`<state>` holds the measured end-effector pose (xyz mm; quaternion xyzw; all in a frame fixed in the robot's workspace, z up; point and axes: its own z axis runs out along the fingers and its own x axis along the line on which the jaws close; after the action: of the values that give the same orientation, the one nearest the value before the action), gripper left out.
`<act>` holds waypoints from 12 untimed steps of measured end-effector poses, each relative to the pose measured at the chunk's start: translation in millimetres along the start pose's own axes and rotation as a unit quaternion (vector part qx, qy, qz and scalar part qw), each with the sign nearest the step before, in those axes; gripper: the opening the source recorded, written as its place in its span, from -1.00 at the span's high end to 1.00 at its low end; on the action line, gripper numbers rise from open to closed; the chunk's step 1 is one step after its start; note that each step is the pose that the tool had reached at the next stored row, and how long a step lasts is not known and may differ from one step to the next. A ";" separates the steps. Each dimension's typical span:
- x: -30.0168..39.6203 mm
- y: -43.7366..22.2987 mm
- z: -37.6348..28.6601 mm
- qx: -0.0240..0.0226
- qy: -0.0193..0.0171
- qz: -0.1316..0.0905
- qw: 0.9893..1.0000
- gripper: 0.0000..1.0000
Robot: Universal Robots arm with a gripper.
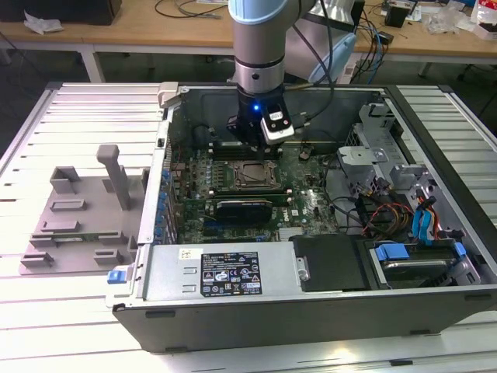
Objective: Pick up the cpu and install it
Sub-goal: 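Install the first cpu locking lever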
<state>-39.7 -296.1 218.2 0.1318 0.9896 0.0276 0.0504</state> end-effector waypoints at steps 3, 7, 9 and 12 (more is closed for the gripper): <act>-3.0 -15.8 -0.8 0.000 0.000 0.000 1.000 0.79; -4.7 -30.2 -1.6 0.000 0.000 0.000 1.000 0.79; -4.9 -30.7 -3.4 0.000 0.000 0.000 1.000 0.79; -5.0 -30.5 -4.3 0.000 0.000 0.000 1.000 0.79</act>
<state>-43.2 -327.1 220.8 0.1318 0.9896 0.0277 0.0504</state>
